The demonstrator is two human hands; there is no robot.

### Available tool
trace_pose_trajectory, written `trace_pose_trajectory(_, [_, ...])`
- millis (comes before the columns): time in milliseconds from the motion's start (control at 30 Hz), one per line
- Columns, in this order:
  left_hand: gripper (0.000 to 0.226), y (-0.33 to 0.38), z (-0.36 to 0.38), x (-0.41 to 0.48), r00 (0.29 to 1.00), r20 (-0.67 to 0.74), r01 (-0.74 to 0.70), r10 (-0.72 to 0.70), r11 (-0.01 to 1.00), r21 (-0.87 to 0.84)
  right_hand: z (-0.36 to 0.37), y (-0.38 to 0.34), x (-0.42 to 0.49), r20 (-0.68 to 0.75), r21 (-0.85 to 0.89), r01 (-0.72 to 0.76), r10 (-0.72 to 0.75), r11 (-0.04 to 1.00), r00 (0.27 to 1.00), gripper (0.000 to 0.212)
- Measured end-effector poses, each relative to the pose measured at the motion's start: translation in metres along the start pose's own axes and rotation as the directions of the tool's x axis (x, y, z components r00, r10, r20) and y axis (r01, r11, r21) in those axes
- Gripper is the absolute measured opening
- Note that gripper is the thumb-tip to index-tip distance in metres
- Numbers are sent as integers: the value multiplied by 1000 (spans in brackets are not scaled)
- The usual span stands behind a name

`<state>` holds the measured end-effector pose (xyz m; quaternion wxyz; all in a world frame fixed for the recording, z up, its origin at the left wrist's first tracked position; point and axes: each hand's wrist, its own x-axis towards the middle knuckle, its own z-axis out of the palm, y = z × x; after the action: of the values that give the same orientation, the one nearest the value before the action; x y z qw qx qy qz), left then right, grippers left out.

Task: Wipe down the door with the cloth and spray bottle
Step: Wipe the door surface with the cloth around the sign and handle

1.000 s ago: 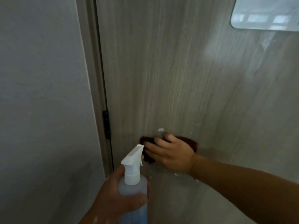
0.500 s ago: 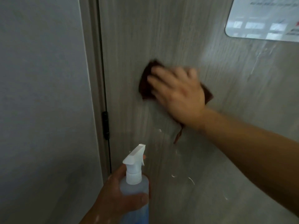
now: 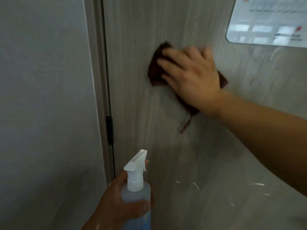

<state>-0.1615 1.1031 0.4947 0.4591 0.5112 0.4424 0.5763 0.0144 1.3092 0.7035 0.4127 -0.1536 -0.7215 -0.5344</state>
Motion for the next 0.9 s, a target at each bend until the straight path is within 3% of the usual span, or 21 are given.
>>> trace_pose_trajectory(67, [101, 0, 0, 3, 1000, -16, 0, 1, 998, 63, -2, 6, 16, -36, -52, -86, 84, 995, 996, 30])
trace_pose_trajectory(167, [98, -1, 5, 9, 997, 76, -23, 23, 1000, 4, 1, -18, -18, -25, 10, -128, 128, 992, 991, 31])
trace_pose_trajectory(267, [89, 1, 14, 11, 993, 107, -35, 41, 998, -57, -1, -66, -109, 111, 183, 84, -106, 980, 988, 36])
trace_pose_trajectory(367, [84, 4, 22, 9, 990, 134, -33, 49, 992, -125, -16, -96, -195, 281, 297, 298, -381, 907, 881, 35])
trace_pose_trajectory(500, [95, 7, 27, 10, 988, 143, -50, 65, 993, -103, -24, -75, -193, 288, 355, 398, -504, 846, 815, 36])
trace_pose_trajectory(567, [95, 7, 30, 13, 986, 145, -66, 78, 994, -87, -21, -43, -151, 215, 281, 377, -441, 882, 871, 32])
trace_pose_trajectory(667, [88, 9, 36, 17, 987, 146, -65, 72, 997, -48, -24, 17, -71, 77, 121, 125, -135, 985, 988, 32])
trace_pose_trajectory(733, [95, 10, 38, 18, 990, 135, -48, 42, 998, 41, -30, 43, -37, 14, 50, -13, 12, 999, 1000, 32])
trace_pose_trajectory(833, [83, 15, 45, 19, 988, 139, 34, -65, 976, 214, -34, 42, -29, -50, 10, -128, 128, 992, 990, 32])
trace_pose_trajectory(900, [78, 18, 52, 24, 980, 185, 30, -70, 977, 210, -35, 26, -46, -51, 15, -210, 211, 977, 976, 31])
